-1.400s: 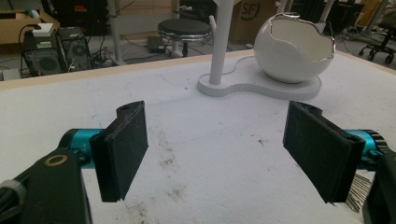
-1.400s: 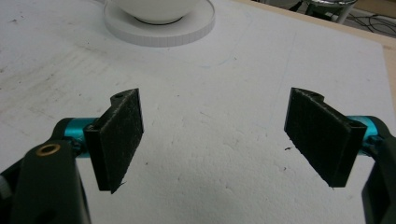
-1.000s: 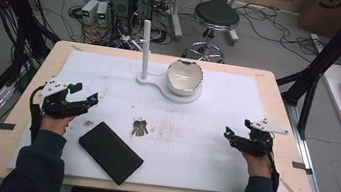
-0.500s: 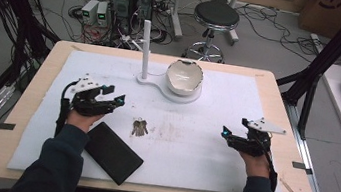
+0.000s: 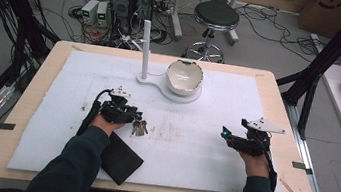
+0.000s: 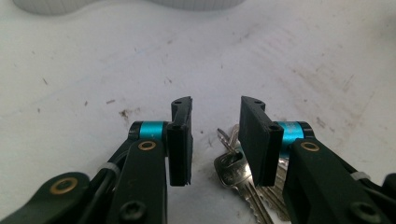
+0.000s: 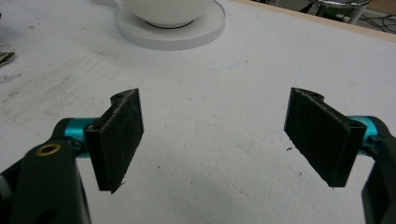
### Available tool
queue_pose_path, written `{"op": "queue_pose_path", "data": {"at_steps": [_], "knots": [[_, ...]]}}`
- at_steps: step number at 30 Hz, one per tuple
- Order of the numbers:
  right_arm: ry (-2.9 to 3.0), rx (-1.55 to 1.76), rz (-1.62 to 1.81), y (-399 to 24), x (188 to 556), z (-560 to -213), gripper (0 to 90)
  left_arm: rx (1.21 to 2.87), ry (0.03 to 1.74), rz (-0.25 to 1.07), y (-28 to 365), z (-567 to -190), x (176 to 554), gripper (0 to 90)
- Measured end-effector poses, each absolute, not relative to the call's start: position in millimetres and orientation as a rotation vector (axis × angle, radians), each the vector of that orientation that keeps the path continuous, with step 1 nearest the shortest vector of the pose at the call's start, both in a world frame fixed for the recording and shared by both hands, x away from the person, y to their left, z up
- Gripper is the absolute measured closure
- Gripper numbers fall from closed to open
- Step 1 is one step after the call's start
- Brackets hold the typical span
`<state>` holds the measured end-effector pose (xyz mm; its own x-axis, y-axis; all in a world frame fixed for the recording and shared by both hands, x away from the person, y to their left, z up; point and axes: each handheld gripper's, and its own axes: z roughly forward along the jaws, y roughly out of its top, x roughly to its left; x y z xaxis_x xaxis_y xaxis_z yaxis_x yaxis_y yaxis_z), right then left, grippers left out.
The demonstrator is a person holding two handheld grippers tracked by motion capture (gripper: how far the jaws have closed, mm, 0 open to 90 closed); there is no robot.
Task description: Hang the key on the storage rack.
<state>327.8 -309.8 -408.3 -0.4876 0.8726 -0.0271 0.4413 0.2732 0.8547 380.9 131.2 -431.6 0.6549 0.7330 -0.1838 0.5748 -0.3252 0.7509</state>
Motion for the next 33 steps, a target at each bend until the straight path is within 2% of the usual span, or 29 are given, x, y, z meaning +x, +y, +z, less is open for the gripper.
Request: {"op": "queue_pose_path", "data": {"at_steps": [9,16,33], "knots": [[2.046,1.190,1.126,-311.2,327.2,-408.7,19.9,2.078,1.083,0.118,128.1,-436.9,385.3,69.3],[2.054,1.186,1.122,-309.7,328.8,-409.4,19.9,2.071,1.062,0.088,127.0,-436.9,384.6,82.0],[2.057,1.188,1.125,-310.8,329.0,-409.5,20.0,2.042,1.025,0.115,127.9,-431.6,383.2,84.1]]}}
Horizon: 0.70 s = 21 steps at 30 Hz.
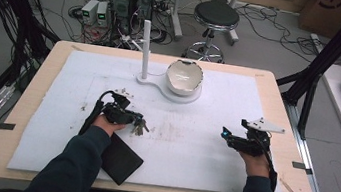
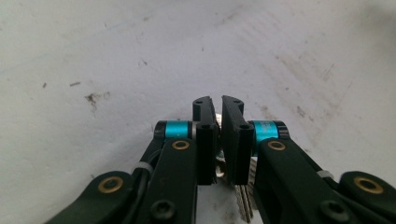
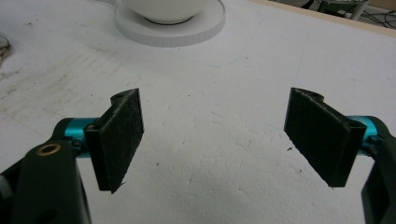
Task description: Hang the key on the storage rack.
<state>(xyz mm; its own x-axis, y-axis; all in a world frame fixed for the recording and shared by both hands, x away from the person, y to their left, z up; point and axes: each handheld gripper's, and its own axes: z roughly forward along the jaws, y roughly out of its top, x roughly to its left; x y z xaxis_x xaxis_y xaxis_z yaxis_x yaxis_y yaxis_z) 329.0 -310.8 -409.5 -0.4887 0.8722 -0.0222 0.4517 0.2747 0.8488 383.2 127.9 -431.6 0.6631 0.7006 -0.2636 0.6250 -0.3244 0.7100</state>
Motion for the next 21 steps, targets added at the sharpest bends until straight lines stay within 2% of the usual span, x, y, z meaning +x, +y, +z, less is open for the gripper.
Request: {"op": "queue_pose_path", "data": {"at_steps": [2,9,11,21], "knots": [[2.054,1.193,1.124,-311.6,328.3,-409.4,19.9,1.980,1.015,0.129,131.2,-426.0,381.4,89.8],[2.051,1.196,1.123,-313.5,327.9,-409.5,19.9,2.007,1.045,0.122,134.3,-426.8,383.4,89.2],[2.053,1.195,1.122,-313.0,328.1,-409.5,20.0,2.015,1.058,0.111,130.5,-429.6,384.1,78.7],[2.059,1.194,1.125,-313.6,328.6,-410.1,20.0,2.077,0.932,0.142,119.6,-426.8,372.9,67.1]]}}
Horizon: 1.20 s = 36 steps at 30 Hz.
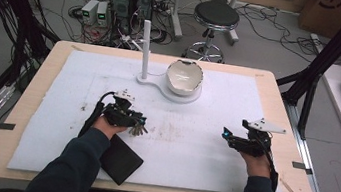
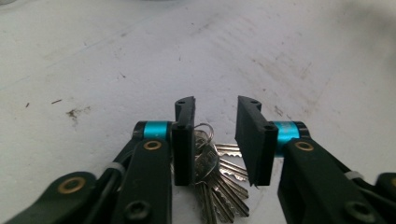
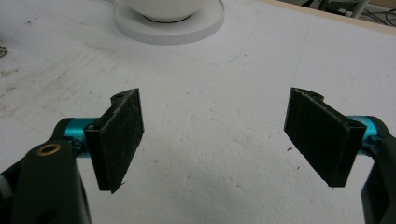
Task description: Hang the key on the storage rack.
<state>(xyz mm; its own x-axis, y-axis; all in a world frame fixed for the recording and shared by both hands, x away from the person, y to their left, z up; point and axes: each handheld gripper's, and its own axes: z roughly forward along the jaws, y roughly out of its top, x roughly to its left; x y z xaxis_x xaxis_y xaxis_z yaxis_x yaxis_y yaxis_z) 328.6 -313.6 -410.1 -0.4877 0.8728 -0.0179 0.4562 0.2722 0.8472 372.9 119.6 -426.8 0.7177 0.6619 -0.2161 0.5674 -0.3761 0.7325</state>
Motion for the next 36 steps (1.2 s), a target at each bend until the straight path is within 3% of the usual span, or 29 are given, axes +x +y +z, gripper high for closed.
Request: {"op": "queue_pose_path", "data": {"at_steps": [4,8,17,24,36], "knots": [[2.061,1.190,1.122,-313.1,328.6,-409.8,20.0,2.129,0.944,0.164,114.5,-433.1,374.3,68.5],[2.059,1.189,1.126,-312.6,328.6,-409.7,20.0,2.114,0.950,0.158,116.3,-433.4,376.1,87.0],[2.060,1.195,1.123,-314.3,328.6,-410.1,20.0,2.068,0.947,0.172,120.8,-429.7,376.8,87.8],[2.061,1.197,1.122,-312.9,329.1,-410.3,20.0,1.900,0.933,0.209,134.2,-410.5,372.7,87.8],[2.055,1.210,1.130,-315.0,328.9,-410.6,20.0,1.795,0.910,0.251,147.7,-373.0,385.2,87.9]]}}
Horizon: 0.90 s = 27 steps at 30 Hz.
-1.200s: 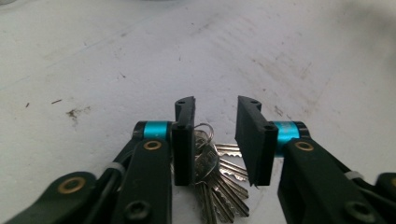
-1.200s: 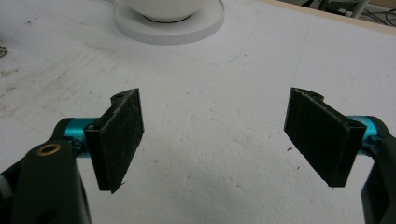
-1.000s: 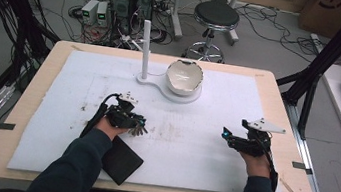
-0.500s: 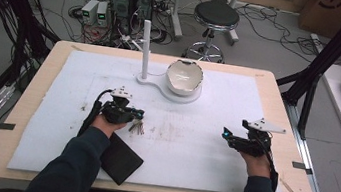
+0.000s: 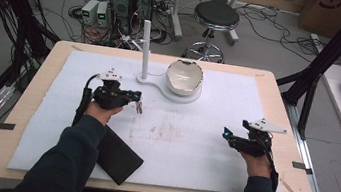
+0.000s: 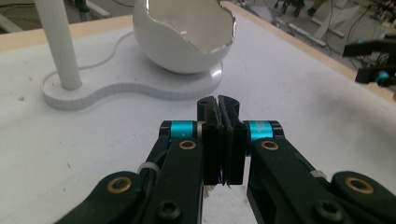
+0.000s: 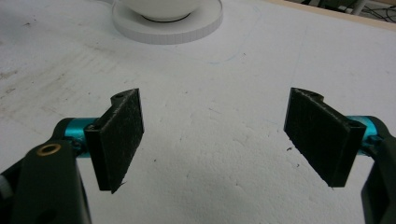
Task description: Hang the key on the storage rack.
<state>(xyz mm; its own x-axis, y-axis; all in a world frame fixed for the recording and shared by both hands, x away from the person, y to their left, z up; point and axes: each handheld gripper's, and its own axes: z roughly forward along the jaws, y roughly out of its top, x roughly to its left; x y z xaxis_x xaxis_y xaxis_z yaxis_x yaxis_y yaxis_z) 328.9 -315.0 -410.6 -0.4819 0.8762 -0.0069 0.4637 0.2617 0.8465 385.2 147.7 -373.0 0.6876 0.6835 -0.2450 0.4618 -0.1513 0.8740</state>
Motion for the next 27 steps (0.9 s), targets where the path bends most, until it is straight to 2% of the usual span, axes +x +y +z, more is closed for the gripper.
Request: {"op": "queue_pose_path", "data": {"at_steps": [18,27], "knots": [[2.071,1.230,1.130,-317.6,337.0,-416.9,20.1,1.642,0.873,0.271,172.4,-296.0,451.5,88.0],[2.078,1.231,1.133,-317.3,338.3,-417.7,20.1,1.635,0.843,0.230,174.0,-280.0,484.0,87.9]]}}
